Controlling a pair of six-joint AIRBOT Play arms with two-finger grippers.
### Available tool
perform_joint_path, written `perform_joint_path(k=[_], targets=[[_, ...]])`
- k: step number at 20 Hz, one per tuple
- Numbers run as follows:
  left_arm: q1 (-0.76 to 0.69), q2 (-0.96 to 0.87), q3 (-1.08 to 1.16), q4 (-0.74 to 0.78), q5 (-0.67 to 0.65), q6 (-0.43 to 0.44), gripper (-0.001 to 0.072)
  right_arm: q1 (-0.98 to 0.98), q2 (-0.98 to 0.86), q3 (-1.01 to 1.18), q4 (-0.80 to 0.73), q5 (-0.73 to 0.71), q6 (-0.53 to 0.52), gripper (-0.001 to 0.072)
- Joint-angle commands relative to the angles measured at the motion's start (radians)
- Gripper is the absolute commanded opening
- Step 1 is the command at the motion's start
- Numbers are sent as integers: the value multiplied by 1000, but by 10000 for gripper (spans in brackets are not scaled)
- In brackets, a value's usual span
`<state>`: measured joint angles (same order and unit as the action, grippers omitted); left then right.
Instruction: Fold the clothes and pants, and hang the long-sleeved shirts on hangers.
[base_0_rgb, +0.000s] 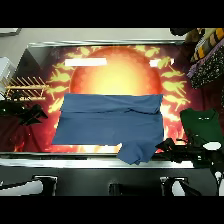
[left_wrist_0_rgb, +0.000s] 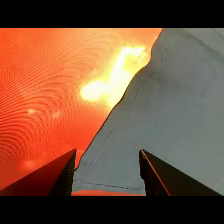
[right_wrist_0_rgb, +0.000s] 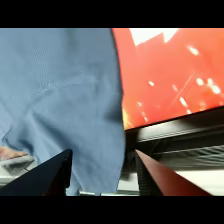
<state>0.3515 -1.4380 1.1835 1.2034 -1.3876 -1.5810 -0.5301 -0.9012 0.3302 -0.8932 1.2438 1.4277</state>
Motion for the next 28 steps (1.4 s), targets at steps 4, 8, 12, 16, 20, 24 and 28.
perform_joint_path(k=[4,8,12,16,20,24,28], targets=[[-2,1,0,0,0,0,459,0,0,-80,25,-64,4,431],[-2,-1,0,0,0,0,459,0,0,-110,85,-83,-38,423],[-2,-1,0,0,7,0,459,0,0,-110,97,-74,-56,422],[-2,-1,0,0,8,0,459,92,0,-111,89,-88,-41,421],[0,-1,0,0,3,-8,459,346,1,-110,89,-203,101,334],[10,-1,0,0,-11,-12,458,366,2,-106,96,-203,121,30],[35,6,-22,0,-29,-8,457,366,2,-70,95,-174,117,29]])
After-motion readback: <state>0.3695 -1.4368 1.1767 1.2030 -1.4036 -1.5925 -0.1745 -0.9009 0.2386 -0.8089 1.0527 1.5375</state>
